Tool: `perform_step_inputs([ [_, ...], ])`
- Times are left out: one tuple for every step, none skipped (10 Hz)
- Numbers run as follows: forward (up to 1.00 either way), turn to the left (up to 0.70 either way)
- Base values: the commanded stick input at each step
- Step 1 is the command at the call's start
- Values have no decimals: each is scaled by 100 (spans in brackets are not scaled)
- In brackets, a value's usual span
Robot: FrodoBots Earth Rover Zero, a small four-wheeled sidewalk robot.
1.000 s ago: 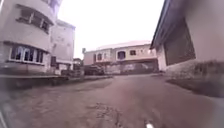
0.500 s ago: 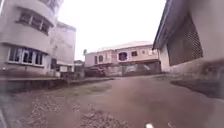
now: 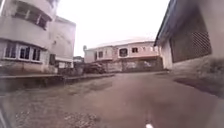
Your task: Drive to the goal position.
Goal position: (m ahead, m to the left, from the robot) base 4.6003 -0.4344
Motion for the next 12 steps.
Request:
perform_step_inputs([
  [70,-10],
  [70,-4],
  [70,-3],
  [70,-12],
  [70,-20],
  [70,-28],
  [70,-14],
  [70,-4],
  [70,-1],
  [70,0],
  [70,0],
  [70,0],
])
